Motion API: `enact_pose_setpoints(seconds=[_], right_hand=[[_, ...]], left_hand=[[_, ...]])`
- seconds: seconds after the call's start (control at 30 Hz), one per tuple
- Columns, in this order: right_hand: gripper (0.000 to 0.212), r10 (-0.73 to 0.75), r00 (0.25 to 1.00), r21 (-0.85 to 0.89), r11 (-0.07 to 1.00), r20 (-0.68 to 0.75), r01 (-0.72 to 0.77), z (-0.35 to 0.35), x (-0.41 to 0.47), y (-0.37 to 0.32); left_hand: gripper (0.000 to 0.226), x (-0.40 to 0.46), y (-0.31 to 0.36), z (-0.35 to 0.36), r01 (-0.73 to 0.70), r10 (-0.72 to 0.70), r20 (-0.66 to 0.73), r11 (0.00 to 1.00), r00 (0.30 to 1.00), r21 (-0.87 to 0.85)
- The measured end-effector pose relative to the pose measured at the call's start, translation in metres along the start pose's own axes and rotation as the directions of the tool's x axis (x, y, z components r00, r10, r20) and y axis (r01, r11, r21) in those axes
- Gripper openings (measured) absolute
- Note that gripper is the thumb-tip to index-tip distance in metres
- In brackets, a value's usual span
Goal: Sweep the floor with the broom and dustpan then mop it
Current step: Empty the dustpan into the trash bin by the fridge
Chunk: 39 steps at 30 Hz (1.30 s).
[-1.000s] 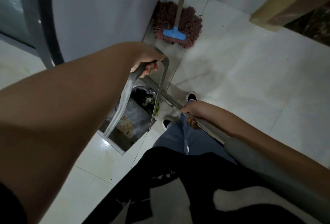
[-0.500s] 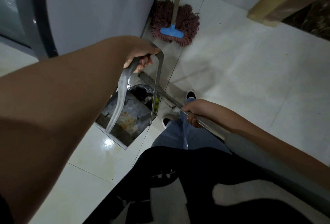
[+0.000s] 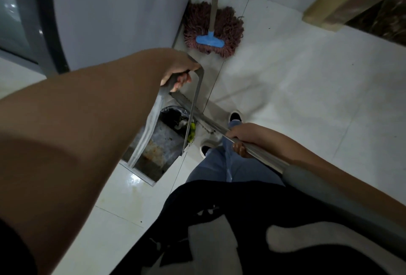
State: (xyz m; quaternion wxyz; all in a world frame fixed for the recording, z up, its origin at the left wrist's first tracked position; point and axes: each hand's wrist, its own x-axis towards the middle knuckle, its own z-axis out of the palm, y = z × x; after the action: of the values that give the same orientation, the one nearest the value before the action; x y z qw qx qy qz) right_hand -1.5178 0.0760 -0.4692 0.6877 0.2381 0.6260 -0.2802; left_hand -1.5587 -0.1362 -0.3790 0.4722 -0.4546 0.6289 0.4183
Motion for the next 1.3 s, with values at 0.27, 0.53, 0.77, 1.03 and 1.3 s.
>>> enact_pose_setpoints(seconds=[0.27,0.53,0.77,1.03,1.3], right_hand=[[0.016,0.013,1.0,0.024,1.0,0.021,-0.014,0.001,-0.008,0.002],[0.024,0.084,0.996,0.032,0.996,0.032,-0.085,0.0,-0.017,0.0],[0.029,0.132,0.985,0.023,0.991,0.109,-0.135,-0.004,-0.033,-0.002],[0.029,0.051,0.987,0.091,0.994,0.149,-0.065,-0.012,-0.07,-0.005],[0.038,0.032,0.988,0.229,0.971,0.15,-0.066,-0.019,-0.105,-0.002]], left_hand=[[0.047,-0.004,-0.013,-0.008,-0.006,0.005,-0.009,0.998,1.0,-0.064],[0.048,-0.012,-0.01,-0.003,-0.025,0.025,0.005,0.999,1.0,-0.044],[0.045,-0.025,-0.02,-0.007,-0.054,0.054,0.0,0.997,0.999,-0.06],[0.048,-0.088,-0.08,-0.03,-0.168,0.167,0.077,0.986,0.983,-0.006],[0.045,-0.129,-0.119,-0.03,-0.313,0.315,0.048,0.949,0.948,-0.044]])
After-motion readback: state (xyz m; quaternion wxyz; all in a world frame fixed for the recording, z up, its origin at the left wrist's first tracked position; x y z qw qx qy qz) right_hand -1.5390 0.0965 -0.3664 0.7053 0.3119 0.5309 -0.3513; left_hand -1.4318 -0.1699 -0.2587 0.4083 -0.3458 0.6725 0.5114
